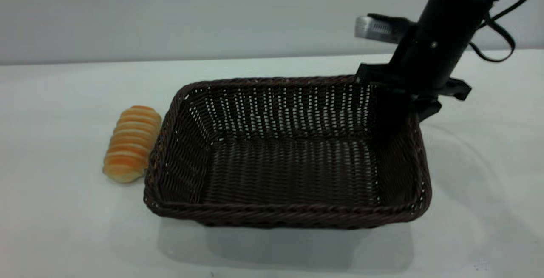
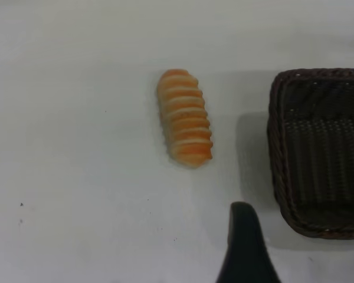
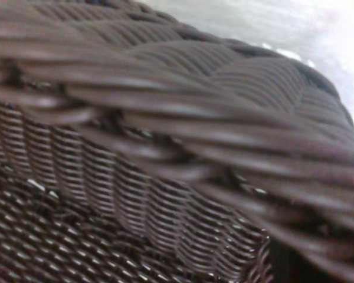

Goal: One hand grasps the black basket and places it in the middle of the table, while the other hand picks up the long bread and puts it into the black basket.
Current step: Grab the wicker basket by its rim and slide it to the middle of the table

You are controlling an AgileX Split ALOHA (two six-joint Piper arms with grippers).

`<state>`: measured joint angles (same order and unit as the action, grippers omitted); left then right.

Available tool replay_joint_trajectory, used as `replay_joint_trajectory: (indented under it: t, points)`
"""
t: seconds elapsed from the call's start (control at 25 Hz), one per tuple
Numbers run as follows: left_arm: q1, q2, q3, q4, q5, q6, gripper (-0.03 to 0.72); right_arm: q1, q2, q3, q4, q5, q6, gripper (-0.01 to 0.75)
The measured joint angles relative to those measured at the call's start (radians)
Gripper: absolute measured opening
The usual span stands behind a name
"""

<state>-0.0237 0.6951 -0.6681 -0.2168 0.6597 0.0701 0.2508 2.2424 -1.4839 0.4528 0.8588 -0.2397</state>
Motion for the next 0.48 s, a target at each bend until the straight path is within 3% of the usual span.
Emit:
replay_joint_trajectory:
  t: [0.16,0.48]
  points:
    - [0.0,0.0,0.0,0.0,0.004,0.007,0.532,0.0,0.008,-0.006,-0.015,0.002,0.0,0.183]
    - [0.0,0.0,0.0,0.024,0.007,0.009,0.532,-0.003,0.008,-0.101,-0.113,0.075,0.031,0.498]
